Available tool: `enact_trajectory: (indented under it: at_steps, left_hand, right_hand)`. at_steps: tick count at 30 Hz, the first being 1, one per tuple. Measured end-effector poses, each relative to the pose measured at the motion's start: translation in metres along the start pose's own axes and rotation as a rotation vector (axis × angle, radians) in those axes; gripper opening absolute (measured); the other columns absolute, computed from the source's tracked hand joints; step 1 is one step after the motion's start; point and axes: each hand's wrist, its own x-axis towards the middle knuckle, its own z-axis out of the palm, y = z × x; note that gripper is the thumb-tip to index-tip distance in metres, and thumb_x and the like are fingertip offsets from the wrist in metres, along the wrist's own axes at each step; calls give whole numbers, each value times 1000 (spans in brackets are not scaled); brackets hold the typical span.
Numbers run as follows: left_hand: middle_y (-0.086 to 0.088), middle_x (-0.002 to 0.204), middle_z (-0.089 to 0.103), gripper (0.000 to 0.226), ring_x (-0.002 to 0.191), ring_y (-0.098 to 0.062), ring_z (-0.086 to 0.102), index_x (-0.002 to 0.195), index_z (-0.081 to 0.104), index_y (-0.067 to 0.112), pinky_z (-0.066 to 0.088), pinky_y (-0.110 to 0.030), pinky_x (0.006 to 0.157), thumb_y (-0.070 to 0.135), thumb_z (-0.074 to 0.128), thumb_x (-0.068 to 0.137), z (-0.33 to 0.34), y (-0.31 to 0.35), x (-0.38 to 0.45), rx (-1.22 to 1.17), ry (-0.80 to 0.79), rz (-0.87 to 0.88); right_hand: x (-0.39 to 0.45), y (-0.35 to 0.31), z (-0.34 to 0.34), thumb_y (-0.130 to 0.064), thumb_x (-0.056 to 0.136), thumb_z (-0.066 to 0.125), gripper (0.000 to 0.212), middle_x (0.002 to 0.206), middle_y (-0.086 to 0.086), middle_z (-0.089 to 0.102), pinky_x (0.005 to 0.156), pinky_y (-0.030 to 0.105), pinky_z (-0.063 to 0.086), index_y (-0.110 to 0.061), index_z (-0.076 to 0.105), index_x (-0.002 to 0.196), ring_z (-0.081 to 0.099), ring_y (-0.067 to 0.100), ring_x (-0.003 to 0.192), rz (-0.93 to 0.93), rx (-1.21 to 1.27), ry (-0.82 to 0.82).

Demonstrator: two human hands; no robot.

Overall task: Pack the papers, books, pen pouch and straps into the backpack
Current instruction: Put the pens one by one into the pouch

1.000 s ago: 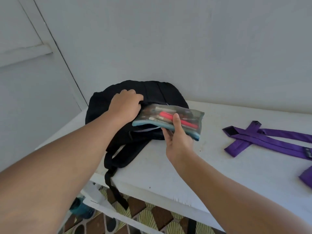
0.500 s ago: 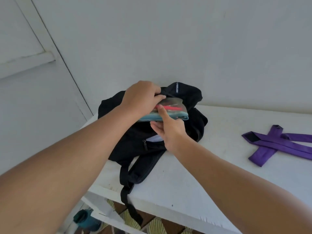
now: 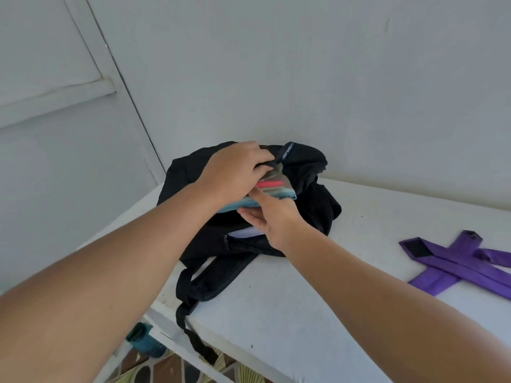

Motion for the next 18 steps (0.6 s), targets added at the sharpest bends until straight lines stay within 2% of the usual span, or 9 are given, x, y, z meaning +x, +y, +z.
enact_trajectory:
  at_steps: [2,4,6,9,13,15,18]
  left_hand:
    - [3,101,68,25,93,-18,63,117,73,25,53,-44,79,34,55,102,3,0,-2,-15,77,-51]
    - [5,86,66,23,80,-17,62,102,70,24,54,-44,72,41,54,102,3,-4,2,-57,140,-198]
    - [7,81,66,26,76,-16,62,96,68,25,55,-43,72,46,55,100,1,-8,8,-81,133,-312]
    - [6,89,65,28,84,-18,61,100,72,25,54,-44,76,46,53,101,5,-1,8,-32,51,-224]
    - [3,92,65,42,86,-20,60,104,72,19,51,-45,75,47,41,102,11,13,-2,39,50,7]
    - [2,97,66,39,89,-21,61,110,72,20,52,-45,76,45,43,103,7,14,-5,44,75,12]
    - [2,109,66,30,98,-22,62,121,68,24,52,-44,82,42,55,101,-4,7,-10,117,52,-35]
  right_hand:
    - [1,-4,0,-24,84,88,39,97,16,80,79,35,66,-5,68,111,80,27,84,-20,-1,-12]
    - [-3,-1,1,-24,85,87,37,96,17,79,76,33,66,-3,70,109,80,27,81,-44,-51,-31]
    - [-6,8,1,-23,86,87,35,95,19,79,71,33,66,-2,70,108,80,28,78,-33,-85,-38]
    - [-8,11,-3,-23,85,87,36,92,19,79,70,32,66,-1,69,107,80,26,75,19,-90,-29]
    - [-2,-3,-2,-18,89,83,29,89,12,81,86,38,65,-6,69,111,80,26,83,83,13,-18]
    - [-2,-5,1,-19,89,83,30,90,11,81,87,39,65,-7,69,112,80,26,87,77,89,6]
    - [-4,-7,7,-22,86,86,45,97,9,81,81,37,66,-12,64,123,80,23,82,19,202,63]
